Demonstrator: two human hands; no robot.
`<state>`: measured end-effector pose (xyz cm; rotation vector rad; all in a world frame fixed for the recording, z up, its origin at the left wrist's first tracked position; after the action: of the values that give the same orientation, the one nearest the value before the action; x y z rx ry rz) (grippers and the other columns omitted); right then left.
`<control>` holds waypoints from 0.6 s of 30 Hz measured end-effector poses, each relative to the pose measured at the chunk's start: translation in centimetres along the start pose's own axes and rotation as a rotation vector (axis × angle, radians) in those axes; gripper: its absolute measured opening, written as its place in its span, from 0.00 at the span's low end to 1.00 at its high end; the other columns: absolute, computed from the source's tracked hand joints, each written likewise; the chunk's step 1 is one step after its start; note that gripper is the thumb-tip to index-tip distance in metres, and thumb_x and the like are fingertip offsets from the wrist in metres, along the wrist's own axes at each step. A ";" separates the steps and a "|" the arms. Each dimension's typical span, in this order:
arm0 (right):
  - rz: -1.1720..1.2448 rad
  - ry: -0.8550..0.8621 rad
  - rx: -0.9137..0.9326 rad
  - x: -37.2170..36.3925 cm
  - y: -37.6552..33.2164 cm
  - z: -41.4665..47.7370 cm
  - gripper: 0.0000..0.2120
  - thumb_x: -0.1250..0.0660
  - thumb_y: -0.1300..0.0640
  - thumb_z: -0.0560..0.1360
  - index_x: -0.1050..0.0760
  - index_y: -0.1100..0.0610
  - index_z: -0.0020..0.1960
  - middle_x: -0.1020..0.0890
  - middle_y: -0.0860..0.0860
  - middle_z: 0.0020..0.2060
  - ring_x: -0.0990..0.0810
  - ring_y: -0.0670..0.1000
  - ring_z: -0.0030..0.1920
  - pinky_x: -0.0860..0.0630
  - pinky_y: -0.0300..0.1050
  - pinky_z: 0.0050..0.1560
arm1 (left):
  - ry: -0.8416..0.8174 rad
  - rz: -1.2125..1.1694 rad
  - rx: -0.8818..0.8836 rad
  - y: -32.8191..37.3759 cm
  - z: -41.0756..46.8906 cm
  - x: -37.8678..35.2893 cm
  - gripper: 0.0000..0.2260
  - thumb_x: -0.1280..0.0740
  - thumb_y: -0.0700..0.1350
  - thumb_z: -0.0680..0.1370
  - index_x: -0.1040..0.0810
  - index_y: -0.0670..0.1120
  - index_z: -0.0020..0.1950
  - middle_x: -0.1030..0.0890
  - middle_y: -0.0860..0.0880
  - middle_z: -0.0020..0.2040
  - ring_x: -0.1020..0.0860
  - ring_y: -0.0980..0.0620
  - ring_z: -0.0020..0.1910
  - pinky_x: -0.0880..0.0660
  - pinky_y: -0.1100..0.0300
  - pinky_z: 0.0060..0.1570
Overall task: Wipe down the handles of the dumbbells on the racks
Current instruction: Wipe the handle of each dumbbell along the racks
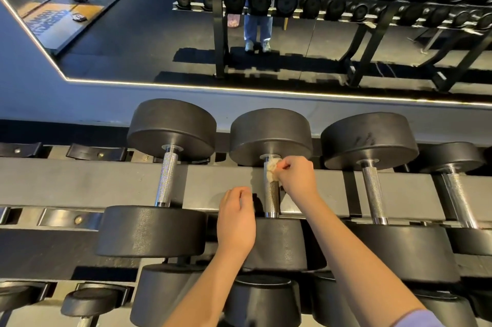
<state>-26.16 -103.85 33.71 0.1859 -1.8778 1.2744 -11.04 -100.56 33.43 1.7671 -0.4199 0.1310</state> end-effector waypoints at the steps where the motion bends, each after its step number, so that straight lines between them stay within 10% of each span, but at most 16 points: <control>1: 0.021 0.035 -0.005 -0.1 -0.3 0.3 0.11 0.33 0.66 0.72 0.22 0.55 0.34 0.20 0.49 0.36 0.24 0.47 0.36 0.32 0.34 0.33 | 0.008 -0.018 0.009 0.0 0.0 0.0 0.11 0.45 0.48 0.83 0.32 0.63 0.45 0.28 0.61 0.47 0.29 0.61 0.50 0.37 0.63 0.52; 18: 0.149 0.016 -0.082 -0.2 0.4 0.3 0.03 0.31 0.63 0.73 0.19 0.57 0.43 0.19 0.51 0.41 0.23 0.48 0.41 0.32 0.33 0.36 | -0.038 0.136 -0.023 -0.3 0.7 -0.1 0.10 0.46 0.49 0.82 0.27 0.55 0.57 0.29 0.57 0.52 0.31 0.57 0.56 0.37 0.61 0.56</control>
<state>-26.41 -103.97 33.27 -0.0079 -1.9564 1.2906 -11.08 -101.14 32.95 1.7201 -0.5671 0.1888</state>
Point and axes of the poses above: each hand's wrist, its own z-axis towards the middle knuckle, its own x-axis out of the back of the hand, y = z × x, the point moved 1 cm from there along z, towards the middle knuckle
